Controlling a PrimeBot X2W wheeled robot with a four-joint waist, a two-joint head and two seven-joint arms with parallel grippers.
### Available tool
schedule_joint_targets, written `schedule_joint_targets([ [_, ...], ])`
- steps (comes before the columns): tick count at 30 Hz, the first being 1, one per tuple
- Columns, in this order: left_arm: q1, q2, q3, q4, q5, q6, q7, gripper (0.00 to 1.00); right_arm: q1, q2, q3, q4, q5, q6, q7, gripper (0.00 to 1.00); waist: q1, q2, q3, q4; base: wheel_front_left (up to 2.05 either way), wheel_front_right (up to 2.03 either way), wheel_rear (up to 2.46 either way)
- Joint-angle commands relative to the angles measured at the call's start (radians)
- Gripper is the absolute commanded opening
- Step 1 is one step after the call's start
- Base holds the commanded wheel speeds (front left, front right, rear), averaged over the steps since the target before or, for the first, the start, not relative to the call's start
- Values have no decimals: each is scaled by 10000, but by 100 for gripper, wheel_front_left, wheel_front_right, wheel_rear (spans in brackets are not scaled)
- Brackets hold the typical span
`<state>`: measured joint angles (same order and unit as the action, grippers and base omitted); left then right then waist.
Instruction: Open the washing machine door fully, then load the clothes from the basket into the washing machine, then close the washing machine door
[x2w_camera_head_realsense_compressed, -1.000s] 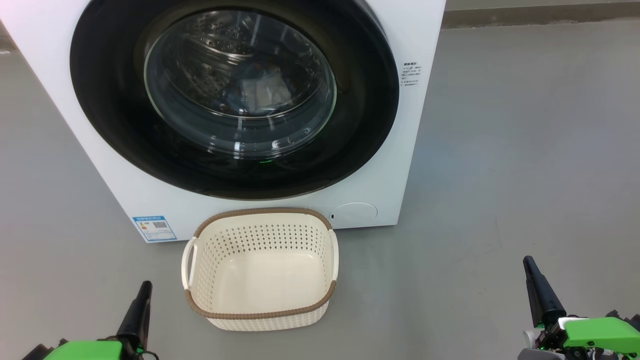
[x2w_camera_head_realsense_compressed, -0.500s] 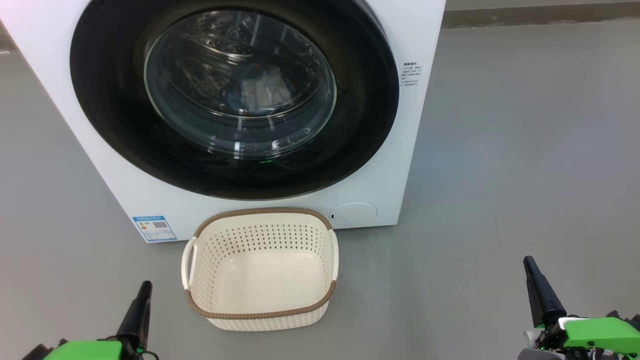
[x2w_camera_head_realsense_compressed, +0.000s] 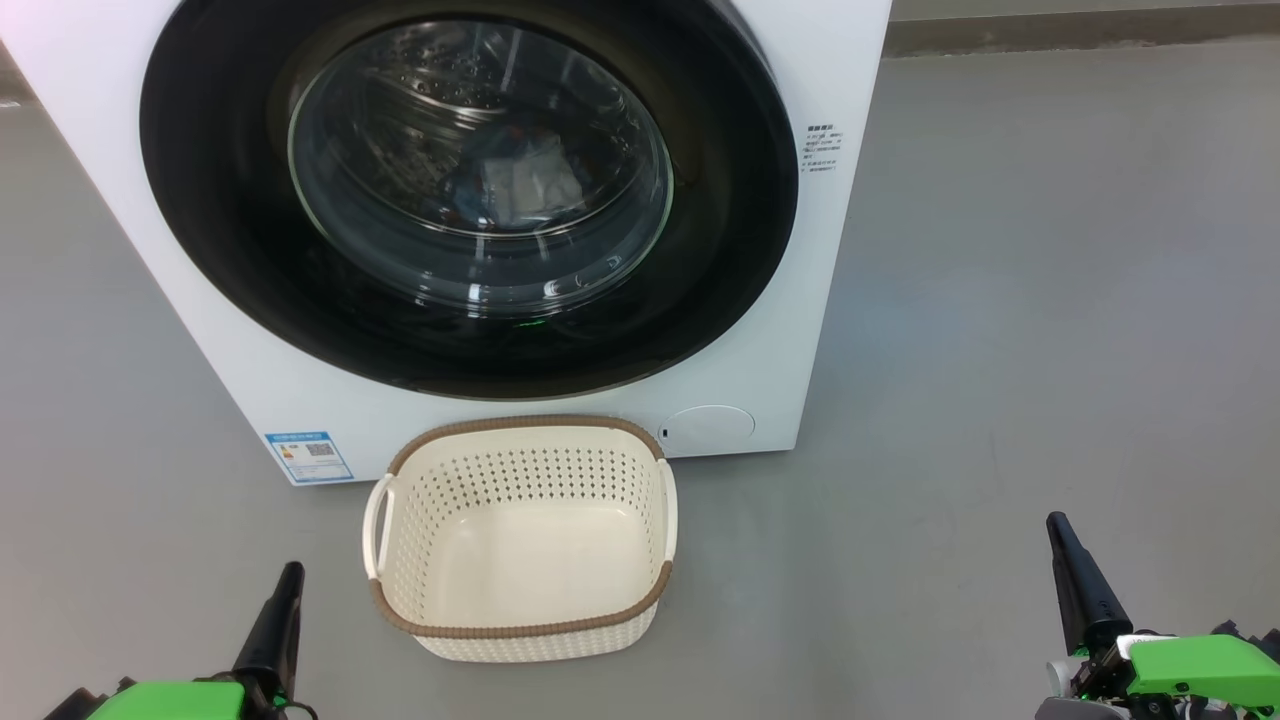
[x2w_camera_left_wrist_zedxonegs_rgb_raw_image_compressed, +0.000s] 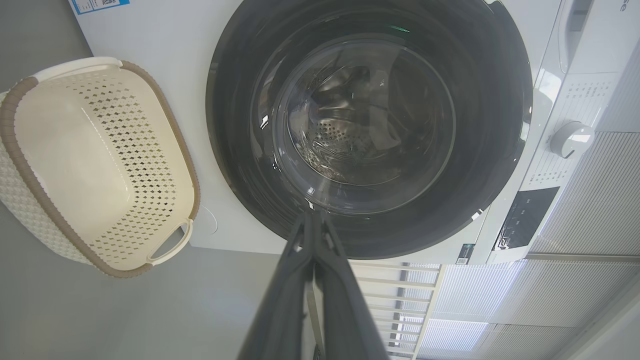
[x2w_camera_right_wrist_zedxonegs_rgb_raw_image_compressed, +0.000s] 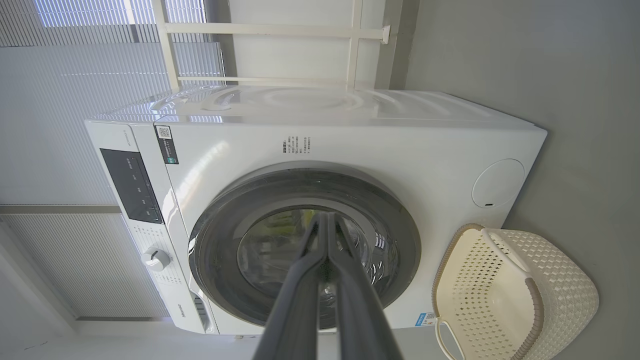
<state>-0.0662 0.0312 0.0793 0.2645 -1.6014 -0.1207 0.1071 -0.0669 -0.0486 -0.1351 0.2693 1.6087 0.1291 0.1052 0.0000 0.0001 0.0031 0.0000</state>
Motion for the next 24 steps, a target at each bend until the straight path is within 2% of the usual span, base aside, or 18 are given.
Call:
schedule_joint_targets([
  [1, -418, 190, 342, -193, -75, -100, 59, 0, -409, -32, 225, -246, 9, 16, 71, 0, 0, -1, 0, 0, 0, 0, 0],
  [24, -418, 190, 342, -194, -75, -100, 59, 0, -410, -27, 217, -246, 2, 16, 77, 0, 0, -1, 0, 0, 0, 0, 0],
])
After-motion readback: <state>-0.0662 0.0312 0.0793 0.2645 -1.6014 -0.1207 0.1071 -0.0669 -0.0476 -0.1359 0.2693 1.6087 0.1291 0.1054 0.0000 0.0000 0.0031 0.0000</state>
